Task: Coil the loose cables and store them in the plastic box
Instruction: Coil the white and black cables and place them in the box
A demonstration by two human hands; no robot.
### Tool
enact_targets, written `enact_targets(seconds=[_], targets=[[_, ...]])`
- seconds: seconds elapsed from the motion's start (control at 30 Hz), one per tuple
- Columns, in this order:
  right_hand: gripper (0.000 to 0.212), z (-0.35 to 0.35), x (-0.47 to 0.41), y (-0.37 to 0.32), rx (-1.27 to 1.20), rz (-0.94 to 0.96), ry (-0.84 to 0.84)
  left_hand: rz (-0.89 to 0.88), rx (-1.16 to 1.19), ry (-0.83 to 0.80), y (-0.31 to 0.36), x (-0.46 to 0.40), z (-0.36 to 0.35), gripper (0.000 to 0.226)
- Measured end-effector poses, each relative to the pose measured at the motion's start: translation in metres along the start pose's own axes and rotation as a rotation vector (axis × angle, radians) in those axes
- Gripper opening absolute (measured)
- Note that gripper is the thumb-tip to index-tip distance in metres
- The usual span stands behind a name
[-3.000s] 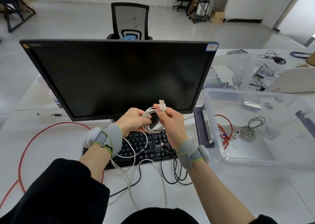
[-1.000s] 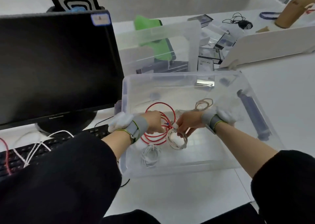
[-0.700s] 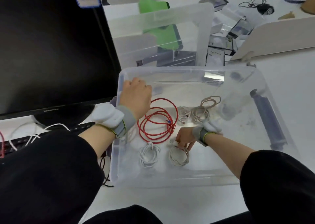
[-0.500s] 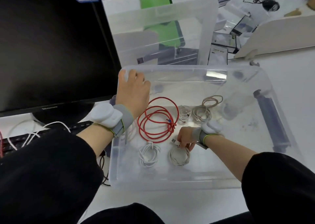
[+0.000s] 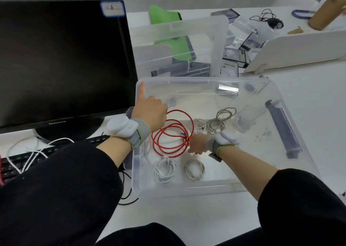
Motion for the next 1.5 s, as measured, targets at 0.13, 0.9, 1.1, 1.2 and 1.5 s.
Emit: enact_targets(seconds=[0.13, 0.9, 1.1, 1.2, 1.5], targets=[[0.026, 0.015, 0.029, -0.027, -0.014, 0.019, 0.17, -0.163, 0.242, 0.07, -0.006, 0.024, -0.003, 0.036], [0.024, -0.063, 0.015, -0.284, -0.56, 0.284, 0.505, -0.069, 0.775, -0.225, -0.183, 0.166, -0.224, 0.035], [0.039, -0.075, -0.023, -0.282, -0.356, 0.119, 0.489, -0.076, 0.683, -0.343, -0.18, 0.149, -0.244, 0.054], [0.036, -0.079, -0.031, -0.293, -0.144, 0.122, 0.459, -0.066, 0.631, -0.358, -0.173, 0.143, -0.251, 0.059], [0.013, -0.061, -0.025, -0.286, -0.692, 0.356, 0.649, 0.102, 0.985, -0.247, -0.191, 0.137, -0.242, 0.019]])
Point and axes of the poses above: each hand's wrist, its own x-axis away from the middle knuckle, its own z-axis out of the back of the hand, y = z × x, the point moved 2 cm from there along -x, towards the middle knuckle, and after that the axes turned 15 degrees about -y, right-handed, at the moved point
